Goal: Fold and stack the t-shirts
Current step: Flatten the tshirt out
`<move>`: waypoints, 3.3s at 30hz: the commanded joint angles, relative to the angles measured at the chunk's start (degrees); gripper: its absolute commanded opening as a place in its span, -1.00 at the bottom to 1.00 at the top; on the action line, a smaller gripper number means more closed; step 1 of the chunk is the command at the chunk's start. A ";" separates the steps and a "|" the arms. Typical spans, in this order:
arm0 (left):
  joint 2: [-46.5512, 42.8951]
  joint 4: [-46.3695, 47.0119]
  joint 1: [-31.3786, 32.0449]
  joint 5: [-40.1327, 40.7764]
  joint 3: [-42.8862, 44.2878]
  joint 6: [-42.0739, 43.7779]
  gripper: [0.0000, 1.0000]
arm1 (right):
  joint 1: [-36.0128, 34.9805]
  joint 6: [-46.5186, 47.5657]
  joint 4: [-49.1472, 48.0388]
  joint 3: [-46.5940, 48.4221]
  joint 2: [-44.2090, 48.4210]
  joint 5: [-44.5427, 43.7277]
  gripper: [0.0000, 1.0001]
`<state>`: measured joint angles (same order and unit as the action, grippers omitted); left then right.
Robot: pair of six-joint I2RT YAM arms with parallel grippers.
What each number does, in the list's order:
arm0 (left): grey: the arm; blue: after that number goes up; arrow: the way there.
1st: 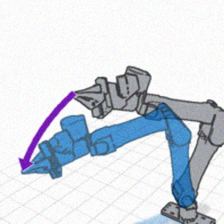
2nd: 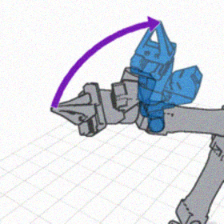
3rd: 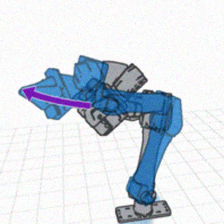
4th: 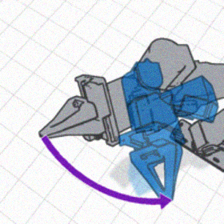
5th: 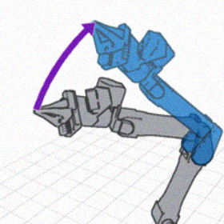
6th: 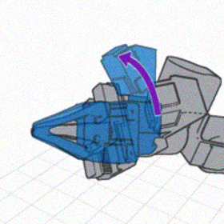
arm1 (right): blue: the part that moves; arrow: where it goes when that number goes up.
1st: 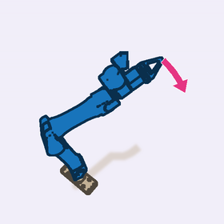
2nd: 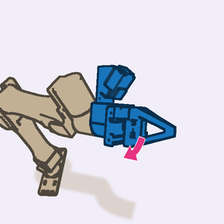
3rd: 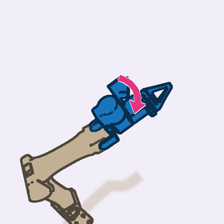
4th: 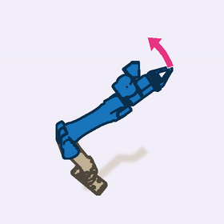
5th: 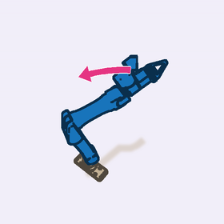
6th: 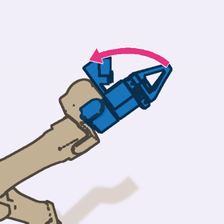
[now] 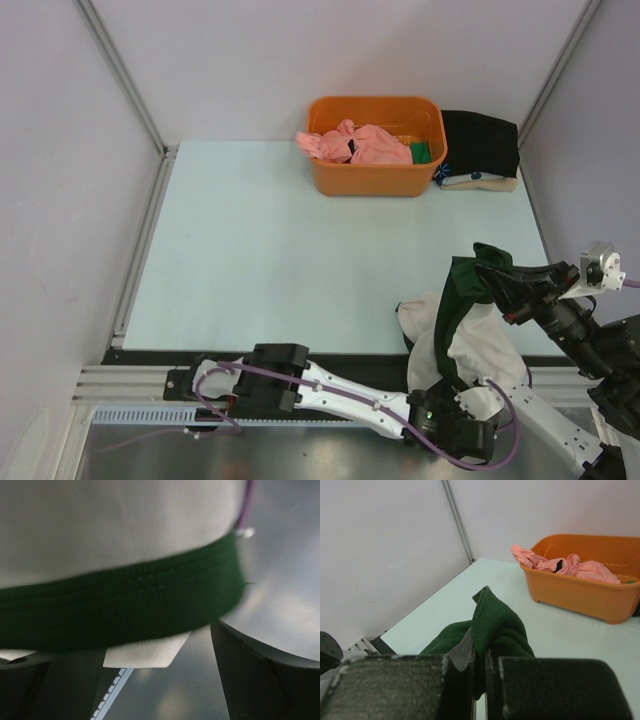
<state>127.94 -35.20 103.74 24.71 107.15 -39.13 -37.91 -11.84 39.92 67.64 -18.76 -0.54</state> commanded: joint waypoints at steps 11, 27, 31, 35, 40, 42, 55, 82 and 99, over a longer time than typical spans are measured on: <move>7.40 -3.65 -1.44 -2.65 3.76 -4.20 0.14 | 0.56 -1.44 -0.11 -0.75 2.77 -0.34 -1.00; -23.05 -12.49 -2.93 13.24 -14.77 -9.82 -0.99 | 0.56 -1.70 -0.55 0.73 -1.61 5.88 -1.00; -38.97 -26.82 -3.81 26.33 -14.35 -10.35 -0.99 | 0.65 1.02 -0.37 6.18 -8.81 15.89 -1.00; -51.08 -37.04 -3.99 38.55 -3.65 -2.14 -0.99 | 0.73 5.58 -2.39 13.21 -11.90 18.29 -1.00; -62.00 -21.27 -3.90 48.49 4.02 21.68 -0.99 | 0.73 9.45 -6.26 20.34 -13.40 12.94 -1.00; -66.82 -5.51 -3.64 51.39 3.77 38.46 -0.99 | 0.91 11.64 -6.79 22.09 -14.37 9.00 -1.00; -73.70 46.01 -1.97 55.72 0.17 96.53 -0.99 | 0.56 20.00 -3.77 22.73 -13.44 3.61 -1.00; -72.49 31.19 -29.28 27.16 -16.53 78.62 -0.99 | -82.26 67.57 -34.12 28.62 -17.90 -68.76 -1.00; -72.99 15.17 -58.92 -2.62 -25.06 46.00 -0.99 | -112.39 147.63 -130.98 16.04 -25.43 -70.04 -1.00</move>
<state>61.39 -21.23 45.17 27.99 79.59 11.57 -152.44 110.72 -74.24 83.92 -35.40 -72.95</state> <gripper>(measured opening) 0.017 0.055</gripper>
